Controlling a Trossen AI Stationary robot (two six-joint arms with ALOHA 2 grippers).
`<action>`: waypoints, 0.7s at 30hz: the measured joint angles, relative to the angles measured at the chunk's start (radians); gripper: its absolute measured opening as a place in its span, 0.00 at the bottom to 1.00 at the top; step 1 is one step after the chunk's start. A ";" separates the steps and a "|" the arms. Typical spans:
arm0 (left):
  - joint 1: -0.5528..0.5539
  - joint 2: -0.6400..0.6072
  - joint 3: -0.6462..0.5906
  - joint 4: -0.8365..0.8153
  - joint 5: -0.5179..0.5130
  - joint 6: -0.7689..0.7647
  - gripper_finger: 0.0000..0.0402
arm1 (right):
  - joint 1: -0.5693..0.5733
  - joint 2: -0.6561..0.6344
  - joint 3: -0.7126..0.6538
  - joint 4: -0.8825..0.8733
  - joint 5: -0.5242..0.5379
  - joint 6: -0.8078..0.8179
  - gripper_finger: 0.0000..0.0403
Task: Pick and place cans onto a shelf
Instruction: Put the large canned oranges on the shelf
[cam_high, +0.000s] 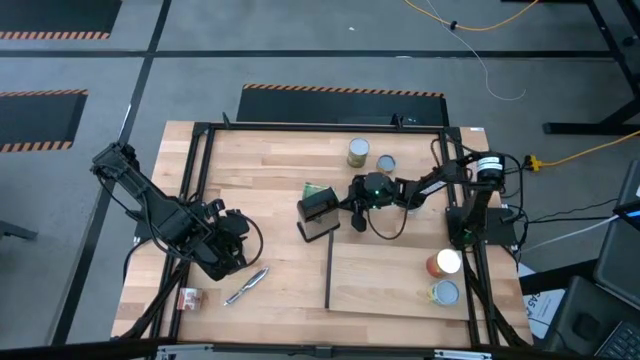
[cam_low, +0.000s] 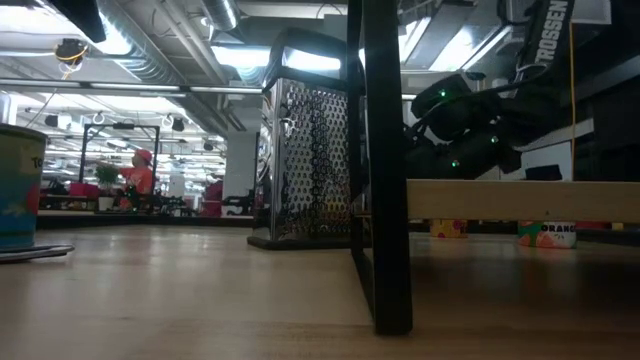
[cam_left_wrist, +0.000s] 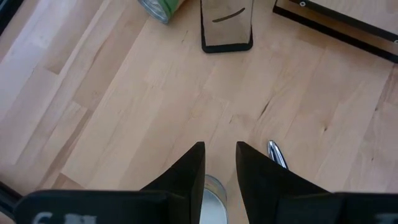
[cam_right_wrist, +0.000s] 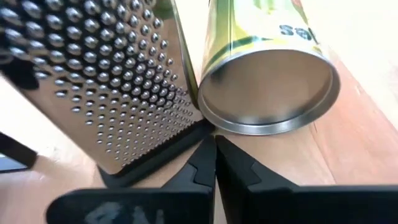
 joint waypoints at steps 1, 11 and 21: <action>0.000 0.000 0.000 0.000 0.000 0.000 0.21 | 0.000 -0.014 0.000 -0.020 0.000 0.000 0.04; 0.000 0.000 0.000 0.000 0.000 0.000 0.21 | 0.000 -0.122 0.000 -0.117 0.115 -0.099 0.07; 0.000 0.000 0.000 0.000 -0.001 0.004 0.21 | -0.001 -0.130 0.001 -0.170 0.150 -0.059 0.11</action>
